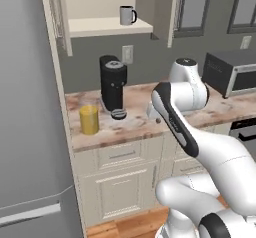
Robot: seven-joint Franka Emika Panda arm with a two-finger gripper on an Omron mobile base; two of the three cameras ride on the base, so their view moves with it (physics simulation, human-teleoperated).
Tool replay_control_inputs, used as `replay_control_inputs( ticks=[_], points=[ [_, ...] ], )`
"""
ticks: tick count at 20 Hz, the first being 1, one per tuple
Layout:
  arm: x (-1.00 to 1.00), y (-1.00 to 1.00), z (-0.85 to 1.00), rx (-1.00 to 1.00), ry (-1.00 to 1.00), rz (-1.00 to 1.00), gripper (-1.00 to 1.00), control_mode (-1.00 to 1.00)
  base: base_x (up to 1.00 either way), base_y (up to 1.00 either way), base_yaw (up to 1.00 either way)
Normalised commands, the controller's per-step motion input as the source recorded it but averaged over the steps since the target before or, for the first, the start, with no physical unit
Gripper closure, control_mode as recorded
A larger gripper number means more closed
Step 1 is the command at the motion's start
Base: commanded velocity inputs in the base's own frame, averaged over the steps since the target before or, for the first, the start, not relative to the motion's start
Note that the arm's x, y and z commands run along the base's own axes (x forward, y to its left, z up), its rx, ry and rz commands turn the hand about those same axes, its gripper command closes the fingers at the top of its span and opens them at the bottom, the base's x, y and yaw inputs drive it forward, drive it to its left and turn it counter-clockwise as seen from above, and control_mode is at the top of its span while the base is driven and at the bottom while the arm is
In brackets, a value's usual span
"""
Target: There is a tray on the dining counter. Grab the cup, mug, and pitcher and place them on the tray. The pitcher may be placed next to the tray if it cannot fit the tray.
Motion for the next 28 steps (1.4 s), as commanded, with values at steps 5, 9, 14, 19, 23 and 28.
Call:
replay_control_inputs(
  ticks=[5, 9, 14, 19, 23, 28],
  points=[
    [0.0, 0.0, 0.0, 0.0, 0.0, 0.0, -1.0, 1.0, 0.49, -0.49, 0.13],
    [0.0, 0.0, 0.0, 0.0, 0.0, 0.0, -1.0, 1.0, 0.4, -0.45, 0.15],
    [0.0, 0.0, 0.0, 0.0, 0.0, 0.0, -1.0, 1.0, 0.42, -0.41, 0.15],
    [0.0, 0.0, 0.0, 0.0, 0.0, 0.0, -1.0, 1.0, 0.31, -0.23, 0.13],
    [0.0, 0.0, 0.0, 0.0, 0.0, 0.0, -1.0, 1.0, 0.0, 0.14, 0.08],
    [0.0, 0.0, 0.0, 0.0, 0.0, 0.0, -1.0, 1.0, 0.15, 0.42, 0.03]
  ],
)
